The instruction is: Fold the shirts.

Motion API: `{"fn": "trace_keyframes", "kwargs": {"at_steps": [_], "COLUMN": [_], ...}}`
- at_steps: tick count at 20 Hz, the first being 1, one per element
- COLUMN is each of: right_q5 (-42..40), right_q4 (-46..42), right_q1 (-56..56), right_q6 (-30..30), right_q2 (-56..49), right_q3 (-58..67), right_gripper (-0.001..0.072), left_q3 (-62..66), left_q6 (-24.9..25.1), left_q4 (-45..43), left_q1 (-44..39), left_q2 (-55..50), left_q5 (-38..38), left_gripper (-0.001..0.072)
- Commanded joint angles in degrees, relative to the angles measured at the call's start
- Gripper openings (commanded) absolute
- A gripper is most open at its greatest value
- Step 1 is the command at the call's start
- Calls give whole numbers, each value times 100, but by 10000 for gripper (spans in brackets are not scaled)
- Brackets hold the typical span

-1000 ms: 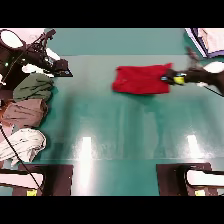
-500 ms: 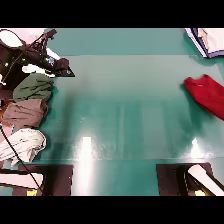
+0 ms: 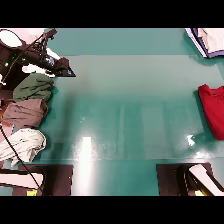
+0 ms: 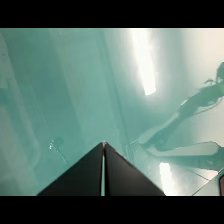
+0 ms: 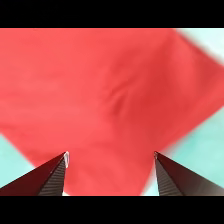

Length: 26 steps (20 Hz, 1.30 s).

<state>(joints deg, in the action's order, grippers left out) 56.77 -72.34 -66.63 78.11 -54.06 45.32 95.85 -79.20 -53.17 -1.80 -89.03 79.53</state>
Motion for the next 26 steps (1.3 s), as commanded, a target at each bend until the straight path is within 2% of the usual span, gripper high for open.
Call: {"fn": "trace_keyframes", "kwargs": {"at_steps": [1,2,3,5,8,12,13,14,15,19,26], "right_q5": [398,457,527,863,1436,1484,1467,1445,1412,1300,1423], "right_q4": [-664,-254,201,807,868,804,769,769,767,774,776], "right_q1": [-4,120,337,1084,2752,4756,5156,5525,5825,6592,6745], "right_q6": [570,588,584,579,579,581,581,581,577,579,579], "right_q2": [11,11,11,11,11,11,11,11,11,11,11], "right_q3": [667,828,916,984,984,994,994,994,994,994,994], "right_gripper": [613,610,568,555,554,551,408,111,17,17,17], "left_q3": [-2,-2,-2,-2,-2,-2,-2,-2,-2,-2,-2], "left_q6": [17,17,17,24,295,293,293,293,293,293,293], "left_q4": [4,2,4,2,2,4,4,4,4,4,4], "left_q1": [0,2,0,2,2,2,2,2,2,2,2], "left_q2": [4,4,4,4,4,4,4,4,4,4,4], "left_q5": [-2,-7,-26,-116,-234,-264,-262,-264,-264,-264,-264], "left_gripper": [23,24,24,24,24,24,24,24,24,24,24]}}
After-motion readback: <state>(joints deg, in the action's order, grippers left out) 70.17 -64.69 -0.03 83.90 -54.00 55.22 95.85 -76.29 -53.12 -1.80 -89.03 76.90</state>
